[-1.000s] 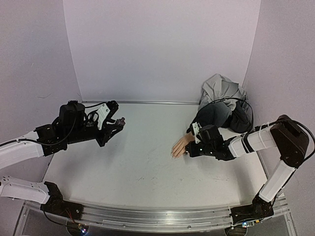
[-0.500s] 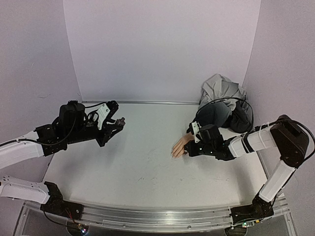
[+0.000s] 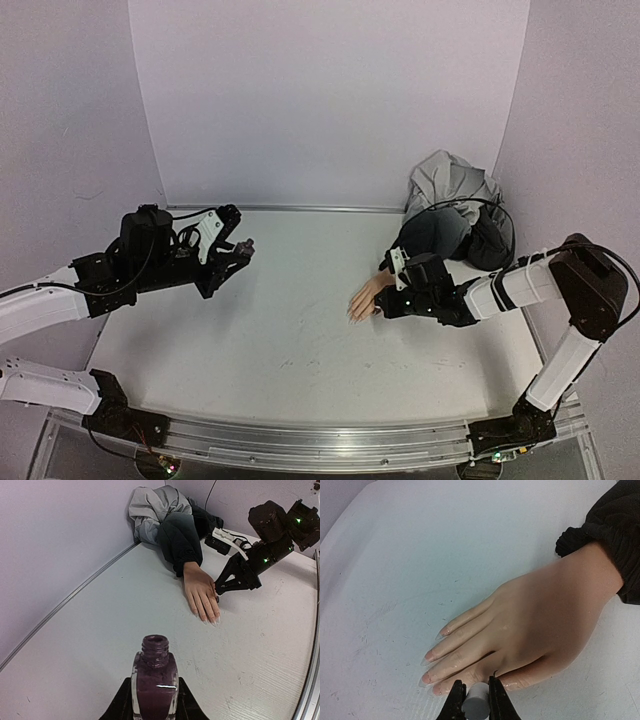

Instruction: Paint the nails

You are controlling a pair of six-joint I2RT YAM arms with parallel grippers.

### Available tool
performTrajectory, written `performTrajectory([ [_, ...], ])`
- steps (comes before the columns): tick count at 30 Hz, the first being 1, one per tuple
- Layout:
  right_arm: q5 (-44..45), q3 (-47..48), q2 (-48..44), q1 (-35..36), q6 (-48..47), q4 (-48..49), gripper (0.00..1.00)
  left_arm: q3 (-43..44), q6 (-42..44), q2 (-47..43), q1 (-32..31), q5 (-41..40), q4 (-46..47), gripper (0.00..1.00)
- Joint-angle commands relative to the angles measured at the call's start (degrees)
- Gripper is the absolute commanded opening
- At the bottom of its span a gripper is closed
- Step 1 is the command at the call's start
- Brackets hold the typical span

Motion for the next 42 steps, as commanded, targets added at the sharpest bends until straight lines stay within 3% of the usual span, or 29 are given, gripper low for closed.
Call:
performTrajectory([
  [1, 0.3, 0.0, -0.2, -0.2, 0.5, 0.2, 0.0, 3.7, -0.5, -0.6, 0.3, 0.6, 2.5, 0.0],
  [25, -1.4, -0.2, -1.2, 0.0, 0.9, -1.0, 0.0, 3.7, -0.5, -0.7, 0.3, 0.7, 2.5, 0.0],
  [35, 3.0, -2.3, -9.4, 0.6, 2.3, -3.3, 0.0, 3.8, -0.6, -0.7, 0.4, 0.9, 2.5, 0.0],
  [42, 4.5, -0.7, -5.2, 0.6, 1.5, -1.8, 0.0, 3.8, -0.7, -0.6, 0.3, 0.9, 2.4, 0.0],
])
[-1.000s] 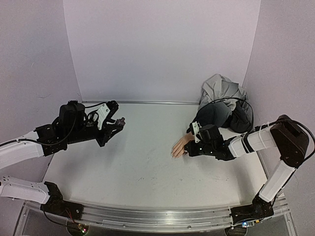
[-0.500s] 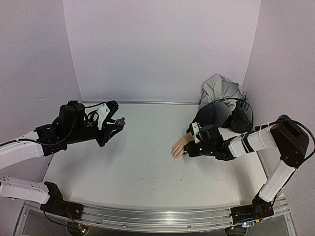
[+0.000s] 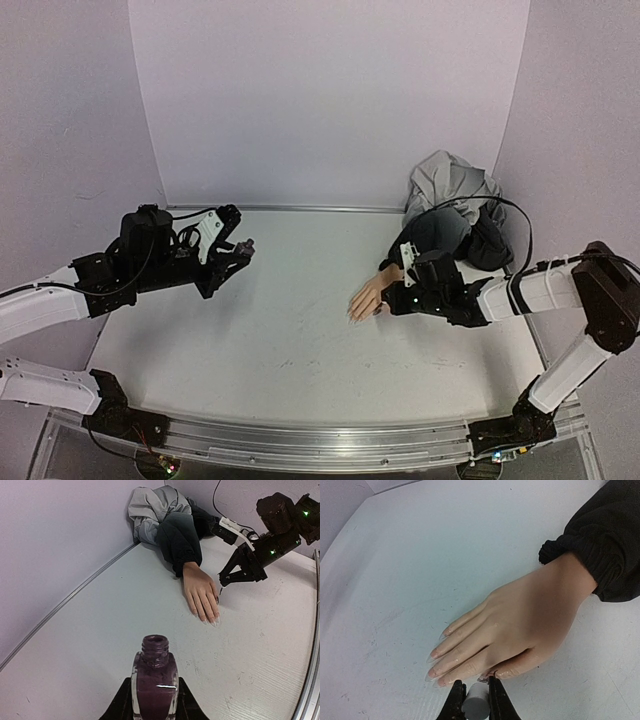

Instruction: Paint the nails

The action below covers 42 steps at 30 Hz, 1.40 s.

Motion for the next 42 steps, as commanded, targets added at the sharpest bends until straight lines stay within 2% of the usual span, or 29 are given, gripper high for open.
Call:
performTrajectory([
  [1, 2.8, 1.4, 1.8, 0.2, -0.3, 1.2, 0.0, 3.8, -0.7, -0.6, 0.3, 0.7, 2.4, 0.0],
  [42, 1.3, 2.7, 5.3, 0.2, -2.1, 4.5, 0.0, 3.7, -0.5, -0.8, 0.3, 0.7, 2.5, 0.0],
])
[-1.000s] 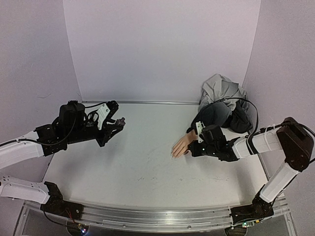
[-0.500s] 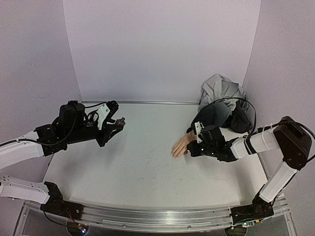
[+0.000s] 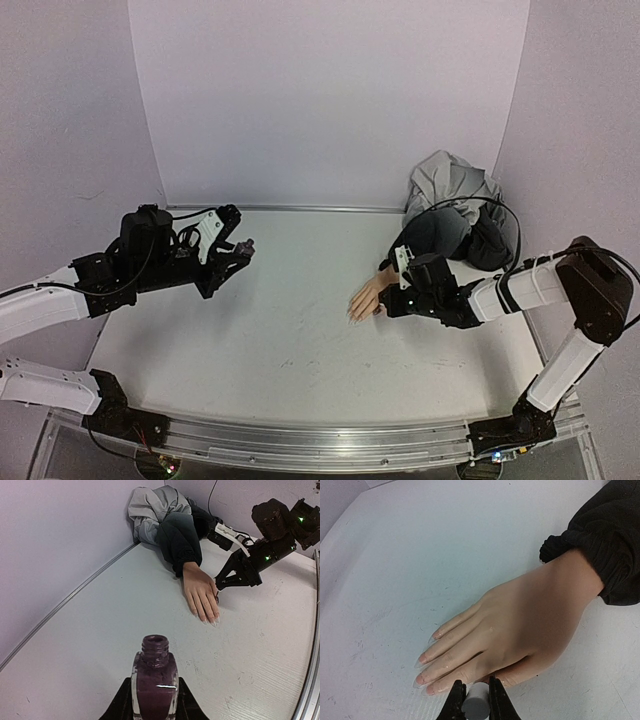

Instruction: Paint the nails

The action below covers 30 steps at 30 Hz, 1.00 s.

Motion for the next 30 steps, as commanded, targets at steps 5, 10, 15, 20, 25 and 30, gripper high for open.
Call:
performTrajectory([
  [5, 0.1, 1.5, 0.7, 0.2, -0.1, 1.2, 0.0, 3.7, -0.6, -0.9, 0.4, 0.7, 2.5, 0.0],
  [10, 0.5, 1.3, 1.2, 0.2, -0.1, 1.1, 0.0, 3.7, -0.6, -0.8, 0.3, 0.8, 2.5, 0.0],
  [15, 0.2, 1.2, 1.3, 0.2, -0.1, 1.0, 0.0, 3.7, -0.7, -0.9, 0.3, 0.7, 2.5, 0.0],
  [20, -0.3, 1.3, 1.5, 0.2, -0.1, 0.6, 0.0, 3.7, -0.6, -0.9, 0.3, 0.7, 2.5, 0.0],
  [25, -0.9, 0.9, 0.5, 0.2, 0.4, 0.0, 0.0, 3.7, -0.6, -1.0, 0.3, 0.7, 2.5, 0.0],
  [30, -1.6, 0.6, 0.5, 0.3, 0.5, -0.7, 0.0, 3.7, -0.7, -1.0, 0.3, 0.8, 2.5, 0.0],
])
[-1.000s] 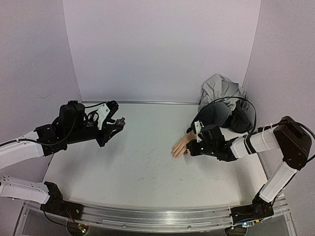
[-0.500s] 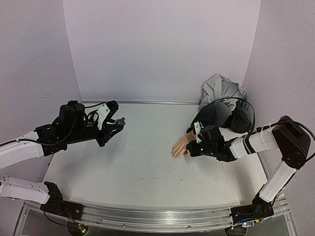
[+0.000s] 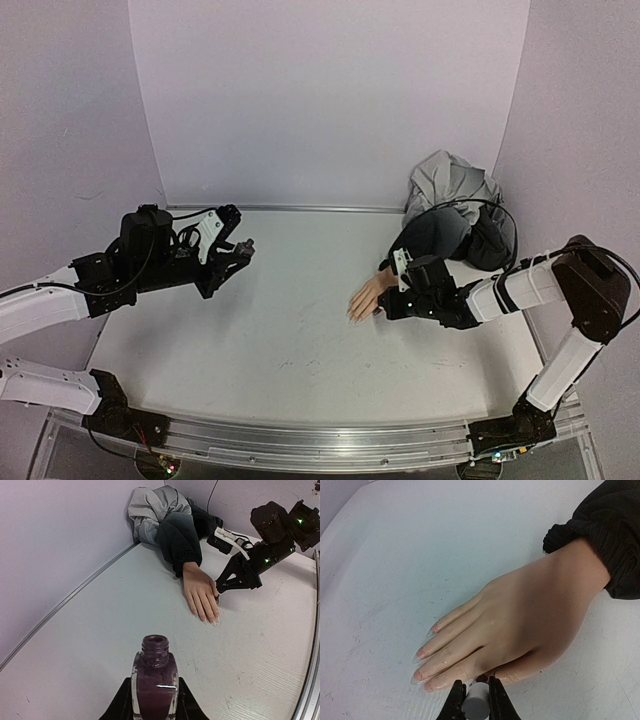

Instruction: Paint the nails

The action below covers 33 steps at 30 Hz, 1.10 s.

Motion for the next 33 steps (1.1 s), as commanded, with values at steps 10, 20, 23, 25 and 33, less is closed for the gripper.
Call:
performTrajectory([
  [10, 1.6, 0.3, -1.9, 1.4, 2.4, -2.7, 0.0, 3.7, -0.7, -1.0, 0.3, 0.9, 2.5, 0.0],
  [20, 2.4, -0.2, -5.3, 2.4, 3.6, -3.0, 0.0, 3.6, -0.7, -1.3, 0.3, 0.8, 2.5, 0.0],
  [23, 3.6, -0.9, -7.7, 2.4, 4.4, -3.6, 0.0, 3.7, -0.7, -1.2, 0.3, 0.9, 2.5, 0.0],
  [25, 4.7, -1.4, -8.6, 2.4, 4.7, -3.6, 0.0, 3.7, -0.8, -1.2, 0.3, 1.0, 2.5, 0.0],
  [33, 6.3, 0.7, -4.0, 2.4, 4.1, -3.7, 0.0, 3.8, -0.9, -0.9, 0.3, 1.0, 2.5, 0.0],
])
